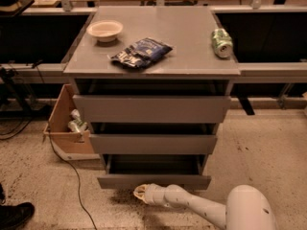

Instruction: Close bottom drawer

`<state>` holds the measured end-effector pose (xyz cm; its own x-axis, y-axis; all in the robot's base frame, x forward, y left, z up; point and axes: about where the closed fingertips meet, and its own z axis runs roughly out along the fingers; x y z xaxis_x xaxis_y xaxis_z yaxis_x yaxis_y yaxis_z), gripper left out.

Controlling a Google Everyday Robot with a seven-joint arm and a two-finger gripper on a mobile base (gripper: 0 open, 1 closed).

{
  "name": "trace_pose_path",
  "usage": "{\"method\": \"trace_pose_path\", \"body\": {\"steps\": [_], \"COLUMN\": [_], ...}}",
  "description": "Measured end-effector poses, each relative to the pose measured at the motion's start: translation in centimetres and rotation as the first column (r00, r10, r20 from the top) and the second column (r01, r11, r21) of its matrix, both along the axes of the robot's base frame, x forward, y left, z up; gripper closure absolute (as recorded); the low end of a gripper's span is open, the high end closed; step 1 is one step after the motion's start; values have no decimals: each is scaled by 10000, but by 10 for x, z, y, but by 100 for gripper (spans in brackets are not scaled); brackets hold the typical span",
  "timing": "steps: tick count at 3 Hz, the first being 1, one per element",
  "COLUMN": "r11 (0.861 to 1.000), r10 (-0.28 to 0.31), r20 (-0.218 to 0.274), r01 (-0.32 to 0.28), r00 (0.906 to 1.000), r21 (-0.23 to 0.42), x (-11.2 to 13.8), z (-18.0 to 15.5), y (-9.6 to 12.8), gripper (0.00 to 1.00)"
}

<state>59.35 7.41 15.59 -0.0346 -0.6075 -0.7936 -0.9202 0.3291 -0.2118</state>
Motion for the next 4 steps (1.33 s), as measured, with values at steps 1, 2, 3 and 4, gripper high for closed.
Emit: {"method": "trace_pose_path", "body": {"steps": [1,2,3,4], "r11": [9983,9966,9943,9924], "r10": [-531,-749,-960,-1086], "r20": [699,988,1370,1711], "r01": [511,710,886,968], "r00": [9961,9923,9859,9793], "r21": [291,425,594,760], "x": [43,59,80,94], "z": [10,14,22,30], "y": [25,36,51,63], "gripper": [100,100,100,100]}}
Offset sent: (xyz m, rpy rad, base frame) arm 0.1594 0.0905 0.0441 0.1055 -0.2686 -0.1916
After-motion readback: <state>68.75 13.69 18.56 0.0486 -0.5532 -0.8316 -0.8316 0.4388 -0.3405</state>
